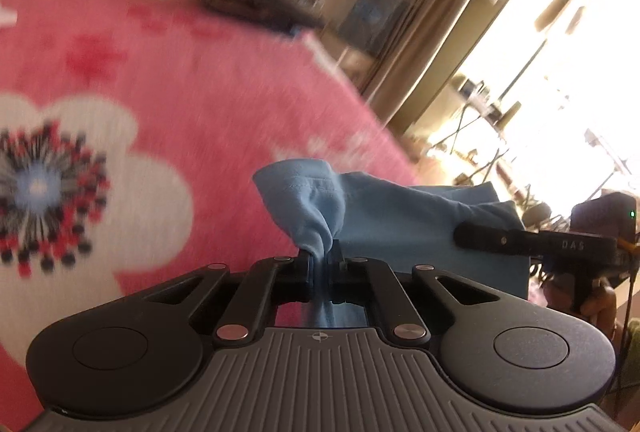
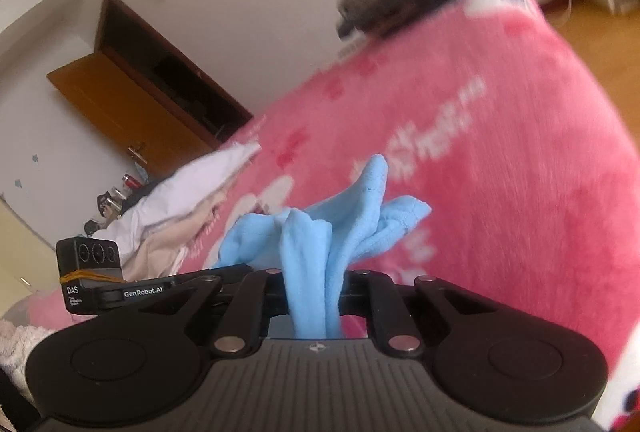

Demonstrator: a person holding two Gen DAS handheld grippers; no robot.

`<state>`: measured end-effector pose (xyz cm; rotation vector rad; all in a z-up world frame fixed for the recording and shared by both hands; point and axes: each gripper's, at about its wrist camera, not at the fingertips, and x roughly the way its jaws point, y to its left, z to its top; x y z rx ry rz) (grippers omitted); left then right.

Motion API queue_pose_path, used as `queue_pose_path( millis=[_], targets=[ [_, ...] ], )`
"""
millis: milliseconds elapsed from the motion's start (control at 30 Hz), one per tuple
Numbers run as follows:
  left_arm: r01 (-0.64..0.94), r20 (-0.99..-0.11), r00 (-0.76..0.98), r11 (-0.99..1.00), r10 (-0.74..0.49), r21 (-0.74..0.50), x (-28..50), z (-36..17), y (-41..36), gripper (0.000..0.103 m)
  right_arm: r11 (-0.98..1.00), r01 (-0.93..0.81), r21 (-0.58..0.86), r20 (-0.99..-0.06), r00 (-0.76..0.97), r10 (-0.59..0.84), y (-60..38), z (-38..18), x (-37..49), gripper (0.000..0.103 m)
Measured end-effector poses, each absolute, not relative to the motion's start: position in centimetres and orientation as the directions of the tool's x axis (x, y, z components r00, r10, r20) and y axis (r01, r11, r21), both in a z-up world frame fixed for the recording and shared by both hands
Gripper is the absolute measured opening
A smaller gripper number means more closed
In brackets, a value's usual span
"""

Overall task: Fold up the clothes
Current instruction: 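Lift the folded blue shirt with both grippers and carry it toward the clothes stack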

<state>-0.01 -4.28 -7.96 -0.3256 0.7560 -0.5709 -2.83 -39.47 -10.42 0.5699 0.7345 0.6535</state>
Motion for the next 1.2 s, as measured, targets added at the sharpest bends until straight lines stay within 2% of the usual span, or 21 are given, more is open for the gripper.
queue_pose_path(
  millis=[133,300,567,833,933,1200],
  targets=[
    [0.404,-0.464,0.649,0.790,-0.602,-0.461,0.5,-4.2,-4.7,0.003,0.692,-0.398,0.602,-0.354,0.644,0.678,-39.0,-5.7,-3.2,0.012],
    [0.470,-0.390,0.716,0.813,-0.579,-0.343,2.4,1.9,-5.7,0.003,0.712,-0.457,0.533,-0.267,0.708,0.654,-38.9,1.1,-0.3,0.012],
    [0.434,-0.250,0.823,0.848,-0.510,-0.304,6.8,14.0,-6.8,0.003,0.745,-0.524,0.412,-0.124,0.778,0.615,-38.7,12.4,4.5,0.012],
    [0.384,-0.187,0.868,0.861,-0.460,-0.334,6.8,23.1,-8.1,0.003,0.765,-0.540,0.351,-0.107,0.789,0.605,-38.7,23.9,8.5,0.012],
    [0.345,-0.202,0.876,0.861,-0.438,-0.373,7.6,23.5,-8.2,0.003,0.770,-0.516,0.375,-0.131,0.793,0.595,-37.7,25.2,9.7,0.012],
    [0.338,-0.220,0.826,0.768,-0.519,-0.544,14.5,22.9,-3.1,0.003,0.821,-0.411,0.397,-0.232,0.820,0.523,-32.7,27.6,14.4,0.012]
  ],
)
